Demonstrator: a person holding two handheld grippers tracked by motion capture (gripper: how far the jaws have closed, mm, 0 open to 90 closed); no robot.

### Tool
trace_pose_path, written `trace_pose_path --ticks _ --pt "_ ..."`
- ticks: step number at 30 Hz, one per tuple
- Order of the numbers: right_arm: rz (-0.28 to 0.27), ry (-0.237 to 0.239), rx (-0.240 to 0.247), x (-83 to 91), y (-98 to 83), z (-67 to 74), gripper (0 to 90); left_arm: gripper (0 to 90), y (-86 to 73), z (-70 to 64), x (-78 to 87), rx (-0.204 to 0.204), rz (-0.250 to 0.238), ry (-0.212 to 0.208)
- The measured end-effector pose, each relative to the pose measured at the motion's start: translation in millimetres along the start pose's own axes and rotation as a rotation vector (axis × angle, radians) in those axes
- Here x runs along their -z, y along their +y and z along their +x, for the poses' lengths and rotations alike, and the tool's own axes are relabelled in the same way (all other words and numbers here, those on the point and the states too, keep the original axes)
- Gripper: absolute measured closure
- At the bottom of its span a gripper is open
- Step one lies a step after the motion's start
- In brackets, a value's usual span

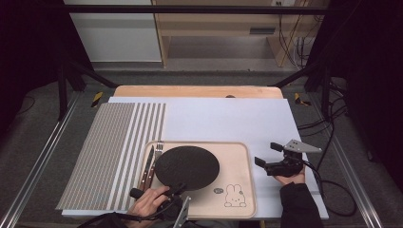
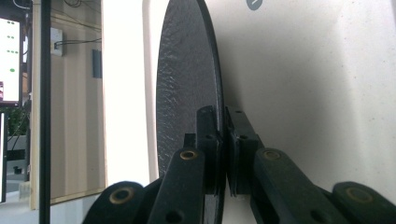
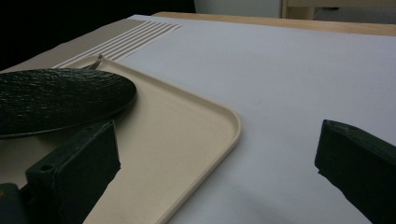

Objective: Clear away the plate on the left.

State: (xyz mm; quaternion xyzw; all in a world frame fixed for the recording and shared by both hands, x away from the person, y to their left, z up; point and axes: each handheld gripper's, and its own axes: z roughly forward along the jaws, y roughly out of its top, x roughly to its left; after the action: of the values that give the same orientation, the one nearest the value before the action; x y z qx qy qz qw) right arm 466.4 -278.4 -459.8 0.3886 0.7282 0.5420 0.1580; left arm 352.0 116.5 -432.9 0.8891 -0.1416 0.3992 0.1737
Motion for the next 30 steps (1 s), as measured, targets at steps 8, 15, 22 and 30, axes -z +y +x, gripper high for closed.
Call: trace_pose_path --ticks 8,15,22,30 --pt "0.000 0.001 0.000 -0.1 -0.1 0.1 0.1 85.9 1.1 -3.6 -3.6 -0.041 0.011 -0.017" --pt "0.003 0.003 -0.001 -0.2 -0.2 0.3 0.1 83.6 0.5 -6.7 -5.2 -0.051 0.029 -0.047" --pt "-0.001 0.002 -0.001 -0.1 -0.1 0.3 0.1 78.7 1.7 -12.4 -10.5 -0.037 0.039 -0.093" --pt "0.001 0.002 -0.002 -0.2 -0.1 0.2 0.1 74.0 2.5 -15.9 -16.4 -0.005 0.043 -0.134"
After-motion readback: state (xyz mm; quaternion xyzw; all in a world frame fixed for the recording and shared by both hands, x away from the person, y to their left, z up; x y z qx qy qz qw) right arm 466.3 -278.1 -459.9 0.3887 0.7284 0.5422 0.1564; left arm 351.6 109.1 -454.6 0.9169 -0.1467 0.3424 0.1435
